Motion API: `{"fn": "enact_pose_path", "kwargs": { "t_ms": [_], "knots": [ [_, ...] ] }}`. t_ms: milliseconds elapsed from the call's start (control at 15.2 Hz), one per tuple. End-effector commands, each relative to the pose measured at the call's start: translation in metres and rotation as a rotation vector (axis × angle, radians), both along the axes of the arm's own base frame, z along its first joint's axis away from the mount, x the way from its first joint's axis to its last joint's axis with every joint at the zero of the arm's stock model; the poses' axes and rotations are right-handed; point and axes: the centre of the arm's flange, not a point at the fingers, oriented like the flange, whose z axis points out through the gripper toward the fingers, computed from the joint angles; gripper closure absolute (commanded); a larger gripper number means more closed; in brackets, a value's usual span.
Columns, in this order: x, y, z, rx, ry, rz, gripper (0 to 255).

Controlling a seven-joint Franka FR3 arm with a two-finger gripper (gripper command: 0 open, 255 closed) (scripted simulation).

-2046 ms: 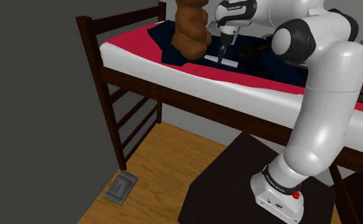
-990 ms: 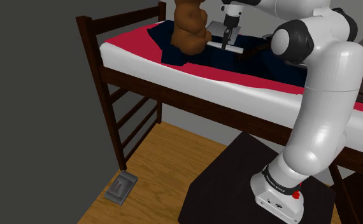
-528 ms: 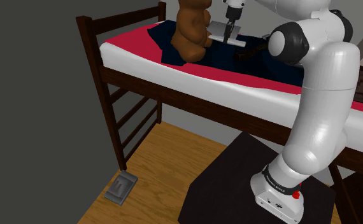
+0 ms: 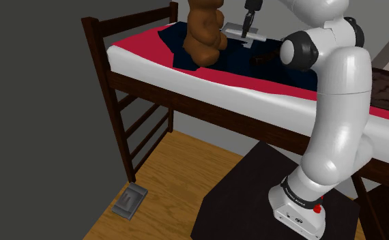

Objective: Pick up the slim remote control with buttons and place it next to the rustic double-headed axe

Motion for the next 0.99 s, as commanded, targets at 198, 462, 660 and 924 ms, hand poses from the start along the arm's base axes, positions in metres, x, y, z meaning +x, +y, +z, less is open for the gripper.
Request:
{"fn": "enact_pose_path", "kwargs": {
  "t_ms": [198, 462, 660, 924],
  "knots": [
    [-0.035, -0.019, 0.007, 0.0, 0.001, 0.0, 255],
    [-0.081, -0.045, 0.007, 0.0, 0.001, 0.0, 255],
    [-0.116, -0.065, 0.008, 0.0, 0.001, 0.0, 255],
    [-0.162, -0.091, 0.008, 0.0, 0.001, 0.0, 255]
  ]
}}
